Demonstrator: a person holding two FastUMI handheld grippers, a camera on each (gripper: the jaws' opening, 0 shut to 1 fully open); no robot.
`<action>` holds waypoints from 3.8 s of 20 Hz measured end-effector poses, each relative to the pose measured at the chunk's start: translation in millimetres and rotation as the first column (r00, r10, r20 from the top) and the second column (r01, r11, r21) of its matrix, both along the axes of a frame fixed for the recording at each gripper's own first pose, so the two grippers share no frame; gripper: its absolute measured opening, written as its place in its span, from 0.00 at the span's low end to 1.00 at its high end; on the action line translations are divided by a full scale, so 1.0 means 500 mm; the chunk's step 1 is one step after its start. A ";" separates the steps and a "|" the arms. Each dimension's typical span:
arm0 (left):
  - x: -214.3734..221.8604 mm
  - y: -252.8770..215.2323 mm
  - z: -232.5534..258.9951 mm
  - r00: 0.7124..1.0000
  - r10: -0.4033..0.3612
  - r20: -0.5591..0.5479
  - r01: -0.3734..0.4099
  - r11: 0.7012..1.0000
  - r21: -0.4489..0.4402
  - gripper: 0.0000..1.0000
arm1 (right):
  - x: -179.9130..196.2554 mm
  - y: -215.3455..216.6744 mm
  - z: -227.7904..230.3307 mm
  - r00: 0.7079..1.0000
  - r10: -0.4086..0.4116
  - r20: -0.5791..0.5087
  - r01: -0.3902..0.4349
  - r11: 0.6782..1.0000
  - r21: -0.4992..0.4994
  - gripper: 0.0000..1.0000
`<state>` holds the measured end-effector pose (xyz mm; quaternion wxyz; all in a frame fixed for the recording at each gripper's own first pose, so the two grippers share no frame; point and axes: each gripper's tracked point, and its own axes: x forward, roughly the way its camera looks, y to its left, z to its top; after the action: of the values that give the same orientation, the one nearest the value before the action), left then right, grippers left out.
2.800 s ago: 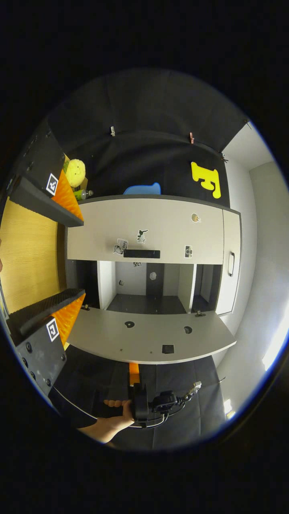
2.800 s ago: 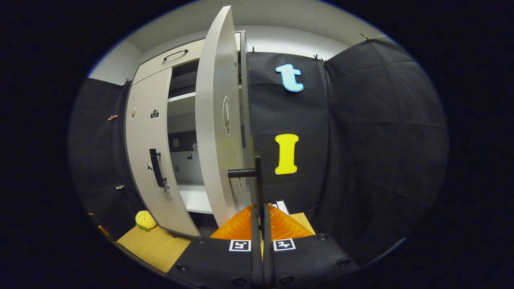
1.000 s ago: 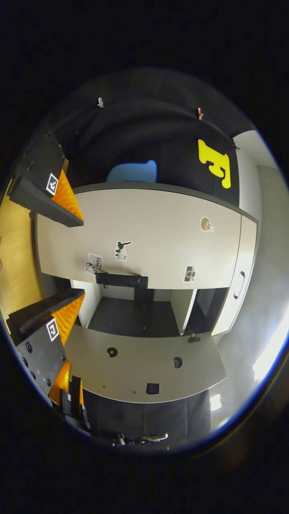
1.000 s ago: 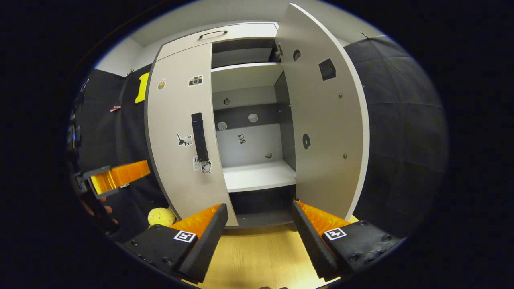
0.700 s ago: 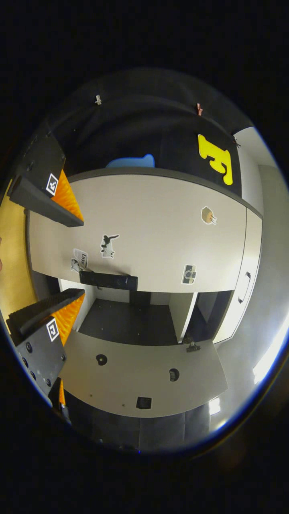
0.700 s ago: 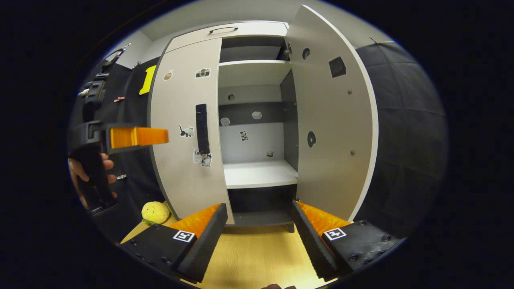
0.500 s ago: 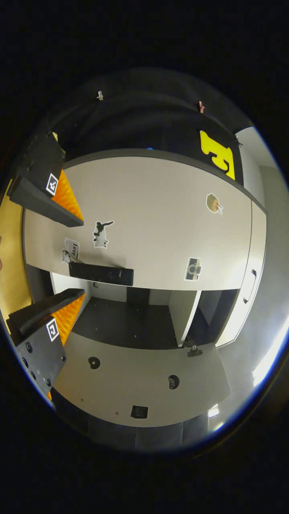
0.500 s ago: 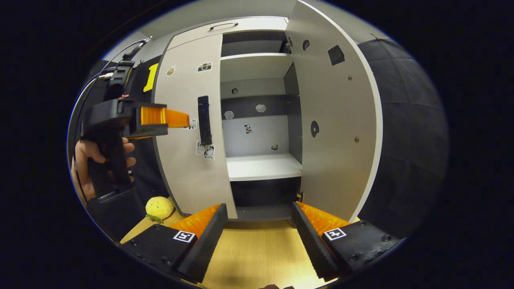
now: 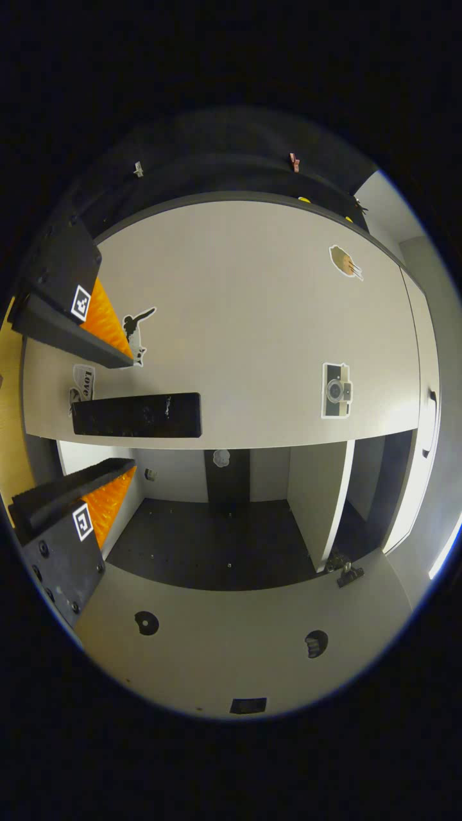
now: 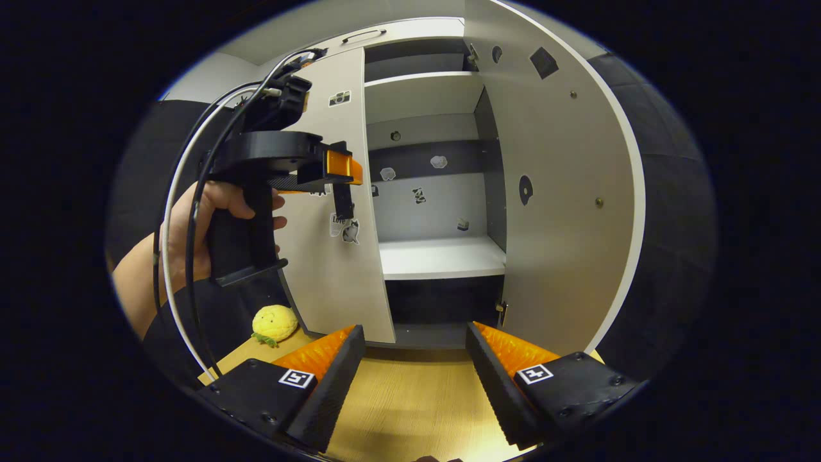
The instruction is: Open the right door of the double-door shoe cabinet with the right hand, and open the left door with the left hand.
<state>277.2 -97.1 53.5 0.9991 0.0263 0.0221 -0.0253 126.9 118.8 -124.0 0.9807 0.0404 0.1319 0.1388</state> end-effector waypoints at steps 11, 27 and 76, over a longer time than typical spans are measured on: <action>0.033 0.000 0.008 0.997 0.075 -0.009 -0.075 0.996 -0.037 0.34 | 0.023 -0.031 0.018 0.999 0.027 0.031 -0.027 1.000 -0.001 0.99; -0.081 0.022 0.002 1.000 0.008 0.006 -0.007 0.992 -0.128 0.16 | 0.004 -0.026 0.031 0.999 -0.001 0.053 0.003 0.999 -0.038 0.98; -0.577 0.287 0.017 0.978 0.200 0.054 -0.190 0.969 -0.158 0.07 | -0.139 -0.118 0.127 0.993 -0.033 0.115 0.041 0.997 -0.066 0.98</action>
<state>-11.2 46.2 61.9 0.9960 -0.0512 -0.0122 0.0723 57.6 59.9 -60.4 0.9898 0.0014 0.0797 0.1182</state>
